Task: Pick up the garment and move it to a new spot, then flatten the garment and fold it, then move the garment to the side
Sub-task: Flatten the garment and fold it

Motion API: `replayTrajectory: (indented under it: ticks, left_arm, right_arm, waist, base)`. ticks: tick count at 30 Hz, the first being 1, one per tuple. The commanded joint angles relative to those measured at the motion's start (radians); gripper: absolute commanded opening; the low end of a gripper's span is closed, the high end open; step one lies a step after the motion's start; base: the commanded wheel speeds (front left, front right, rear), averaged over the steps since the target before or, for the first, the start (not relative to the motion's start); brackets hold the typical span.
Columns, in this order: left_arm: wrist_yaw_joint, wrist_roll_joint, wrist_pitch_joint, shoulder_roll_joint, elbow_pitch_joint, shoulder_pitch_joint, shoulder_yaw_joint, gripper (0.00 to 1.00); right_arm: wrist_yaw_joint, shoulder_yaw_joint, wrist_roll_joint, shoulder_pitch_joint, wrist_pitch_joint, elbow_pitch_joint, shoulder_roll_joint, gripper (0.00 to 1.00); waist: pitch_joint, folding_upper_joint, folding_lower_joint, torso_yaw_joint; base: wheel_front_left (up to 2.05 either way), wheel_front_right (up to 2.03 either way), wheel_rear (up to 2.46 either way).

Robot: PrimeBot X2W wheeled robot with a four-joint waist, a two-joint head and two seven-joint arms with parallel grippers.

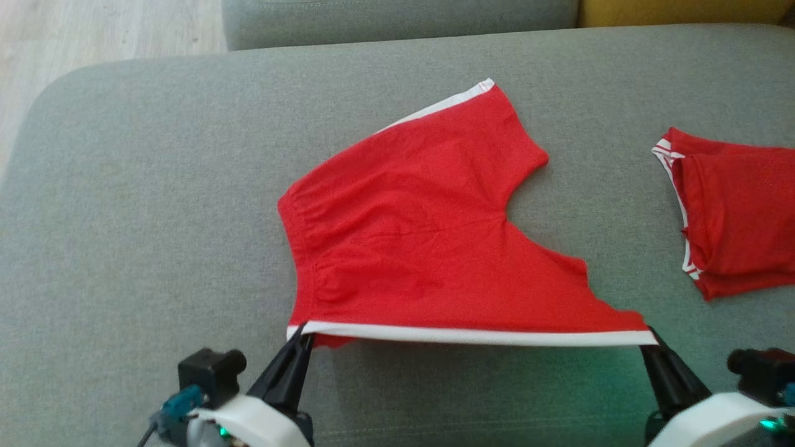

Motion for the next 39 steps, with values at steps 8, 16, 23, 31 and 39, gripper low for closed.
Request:
replayTrajectory:
  ticks: [8, 16, 23, 31, 39]
  left_arm:
    - [0.026, -0.029, 0.121, 0.059, -0.165, -0.019, 0.043, 0.0]
    - [-0.048, -0.083, 0.237, 0.087, -0.082, -0.261, 0.055, 0.0]
    - [-0.094, -0.109, 0.226, 0.057, 0.087, -0.539, 0.062, 0.0]
    - [-0.123, -0.133, 0.177, 0.004, 0.317, -0.759, 0.024, 0.0]
    - [-0.134, -0.168, 0.131, -0.014, 0.462, -0.829, -0.038, 1.0]
  right_arm:
    - [-0.001, -0.02, -0.018, -0.075, 0.112, -0.145, -0.022, 0.0]
    - [-0.001, 0.031, 0.025, -0.435, 0.151, 0.025, -0.153, 0.0]
    - [-0.001, 0.128, 0.071, -0.8, 0.169, 0.249, -0.246, 0.0]
    - [-0.001, 0.255, 0.128, -1.099, 0.127, 0.57, -0.282, 0.0]
    - [-0.001, 0.343, 0.181, -1.205, -0.015, 0.762, -0.27, 1.0]
  waist:
    - [0.038, -0.0001, 0.0001, 0.002]
    - [0.185, -0.0001, 0.0001, 0.048]
    - [0.317, -0.0001, 0.0001, 0.121]
    - [0.378, -0.0001, 0.0001, 0.172]
    - [0.389, -0.0001, 0.0001, 0.174]
  base:
    - [0.0, 0.0, 0.0]
    - [0.0, 0.0, 0.0]
    - [0.0, 0.0, 0.0]
    - [0.0, 0.0, 0.0]
    - [0.0, 0.0, 0.0]
